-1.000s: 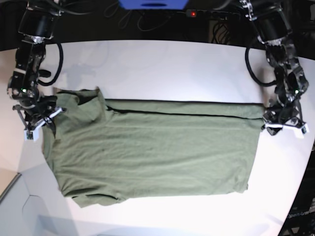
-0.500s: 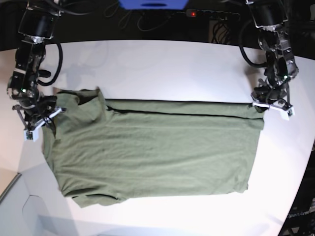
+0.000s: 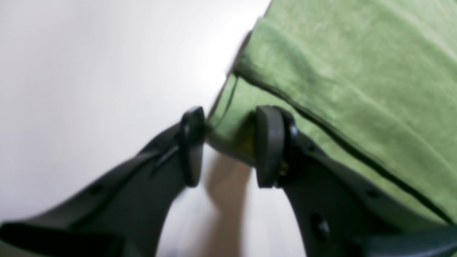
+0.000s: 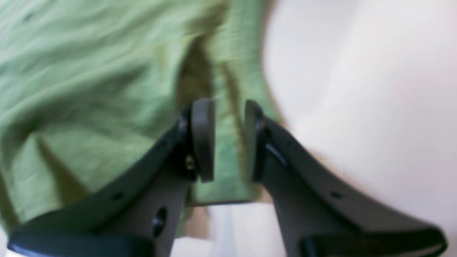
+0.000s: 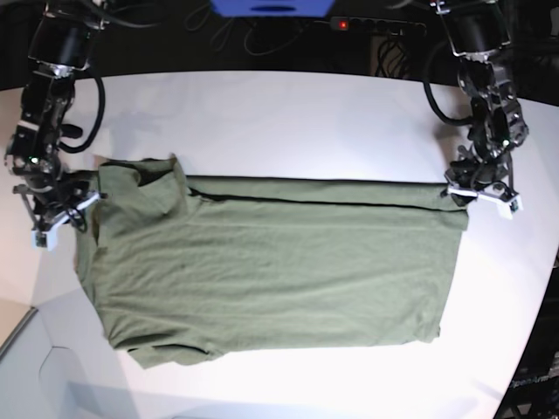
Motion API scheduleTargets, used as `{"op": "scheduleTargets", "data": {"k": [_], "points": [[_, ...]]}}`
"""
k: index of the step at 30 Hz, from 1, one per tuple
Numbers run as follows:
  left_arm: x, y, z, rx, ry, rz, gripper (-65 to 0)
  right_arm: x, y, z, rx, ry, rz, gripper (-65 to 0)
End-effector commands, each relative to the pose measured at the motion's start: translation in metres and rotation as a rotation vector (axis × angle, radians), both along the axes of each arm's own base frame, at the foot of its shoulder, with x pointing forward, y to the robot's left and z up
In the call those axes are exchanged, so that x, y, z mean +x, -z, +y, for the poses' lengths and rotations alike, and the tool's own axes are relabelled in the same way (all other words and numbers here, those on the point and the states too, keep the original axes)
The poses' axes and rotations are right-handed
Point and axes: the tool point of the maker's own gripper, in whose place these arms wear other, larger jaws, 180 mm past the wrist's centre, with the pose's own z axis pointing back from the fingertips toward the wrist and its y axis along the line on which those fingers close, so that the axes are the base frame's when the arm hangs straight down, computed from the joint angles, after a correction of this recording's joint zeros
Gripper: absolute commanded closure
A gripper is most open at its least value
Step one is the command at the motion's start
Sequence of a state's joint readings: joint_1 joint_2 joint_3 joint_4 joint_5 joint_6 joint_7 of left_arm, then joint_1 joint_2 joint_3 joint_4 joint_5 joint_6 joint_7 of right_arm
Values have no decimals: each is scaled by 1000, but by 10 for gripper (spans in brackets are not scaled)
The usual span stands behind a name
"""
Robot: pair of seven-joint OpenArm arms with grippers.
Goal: Layout the t-shirt on the table in an organized manner, then fold the t-shirt properly
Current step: 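Lift the shirt with both grippers and swing it back flat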
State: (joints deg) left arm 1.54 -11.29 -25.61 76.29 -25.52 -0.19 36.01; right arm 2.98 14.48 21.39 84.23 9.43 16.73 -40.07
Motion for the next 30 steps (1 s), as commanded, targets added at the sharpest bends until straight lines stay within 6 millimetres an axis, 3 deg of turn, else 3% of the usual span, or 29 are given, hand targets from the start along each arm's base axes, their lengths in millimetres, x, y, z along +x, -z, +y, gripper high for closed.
{"op": "scheduleTargets", "data": {"k": [1,3,9,19,30], "points": [[9,-11,4,15,2,-32,-234,9,-19,-10,-21,8,-59,-160],[9,-9,4,11,2,-26,-216,8,-20,-16,-24,21,-60,-160],[9,-9,4,11,1,-27,0,4,-23,-29,-36,49,-62,-160],[9,-9,4,11,1,-27,-1,-10,-10,-29,-34,50,-24,-263],[8,-8,4,11,2,-24,-1,-34,30,-33,0,72,45,-264]]}}
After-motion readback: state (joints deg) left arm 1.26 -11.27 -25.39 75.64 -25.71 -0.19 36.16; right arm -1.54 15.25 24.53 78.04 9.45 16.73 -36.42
